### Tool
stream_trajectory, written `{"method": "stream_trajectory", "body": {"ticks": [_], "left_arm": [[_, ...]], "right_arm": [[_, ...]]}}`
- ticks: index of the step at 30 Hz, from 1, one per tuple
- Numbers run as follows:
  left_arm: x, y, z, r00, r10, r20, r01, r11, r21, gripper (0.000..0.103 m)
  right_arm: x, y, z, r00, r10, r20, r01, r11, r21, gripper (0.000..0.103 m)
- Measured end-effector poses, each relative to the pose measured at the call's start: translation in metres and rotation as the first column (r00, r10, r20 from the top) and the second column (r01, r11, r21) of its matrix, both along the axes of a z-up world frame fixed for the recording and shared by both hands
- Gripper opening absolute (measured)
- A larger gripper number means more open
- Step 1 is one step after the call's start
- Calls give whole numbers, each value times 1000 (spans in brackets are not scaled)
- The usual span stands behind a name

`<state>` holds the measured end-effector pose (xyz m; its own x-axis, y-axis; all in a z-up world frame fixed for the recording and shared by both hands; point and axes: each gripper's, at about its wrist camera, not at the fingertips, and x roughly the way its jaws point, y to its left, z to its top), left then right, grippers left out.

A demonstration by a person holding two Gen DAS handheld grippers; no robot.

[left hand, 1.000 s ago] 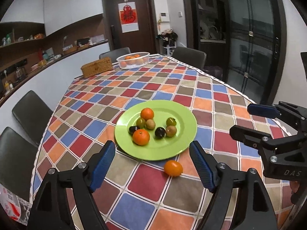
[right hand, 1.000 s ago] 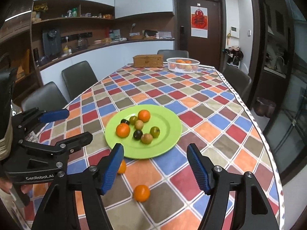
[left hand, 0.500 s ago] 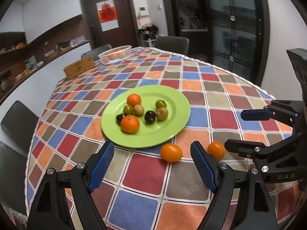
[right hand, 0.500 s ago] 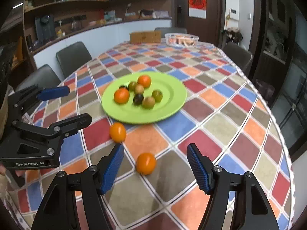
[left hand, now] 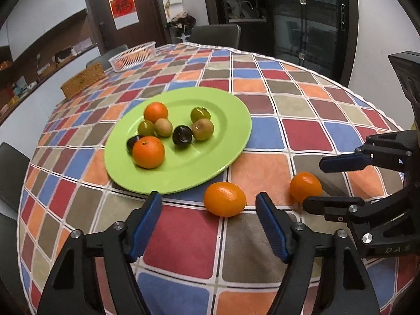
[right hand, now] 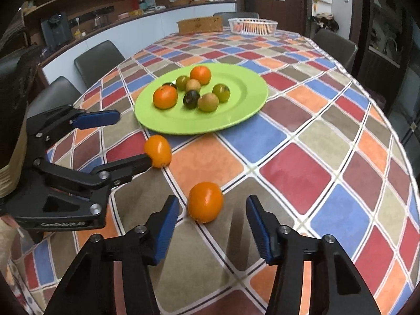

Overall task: Organize fruits
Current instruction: 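Grasp an orange tomato with the left tool while the right tool grasps another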

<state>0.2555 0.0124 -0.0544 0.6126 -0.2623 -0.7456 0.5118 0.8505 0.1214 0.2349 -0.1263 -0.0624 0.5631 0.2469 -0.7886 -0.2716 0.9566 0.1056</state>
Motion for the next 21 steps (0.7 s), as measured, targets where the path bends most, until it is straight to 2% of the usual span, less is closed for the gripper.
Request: {"method": "stream_trajectory", "body": {"ticks": [4,8,10,13,21], "left_arm": [[8,-4,-7,1000,-6,-31,5,1000,-16,61],[16,-7,-13,998,0,-60,-2,1000,-27,53],[16,-8,-13,998,7,-60,-9,999,-32,52],[17,-7,-14,997,4,-71,-7,999,-37,39],[14,-9,-14,996,9,-86,-12,999,-36,38]], "right_arm": [[5,0,-6,1000,4,-23,-4,1000,17,44],[8,1,-8,999,9,-33,-8,999,36,42],[9,2,-8,999,14,-33,-13,999,34,35],[11,3,-9,999,22,-36,-20,999,38,32],[9,3,-7,999,30,-21,-30,999,45,31]]}}
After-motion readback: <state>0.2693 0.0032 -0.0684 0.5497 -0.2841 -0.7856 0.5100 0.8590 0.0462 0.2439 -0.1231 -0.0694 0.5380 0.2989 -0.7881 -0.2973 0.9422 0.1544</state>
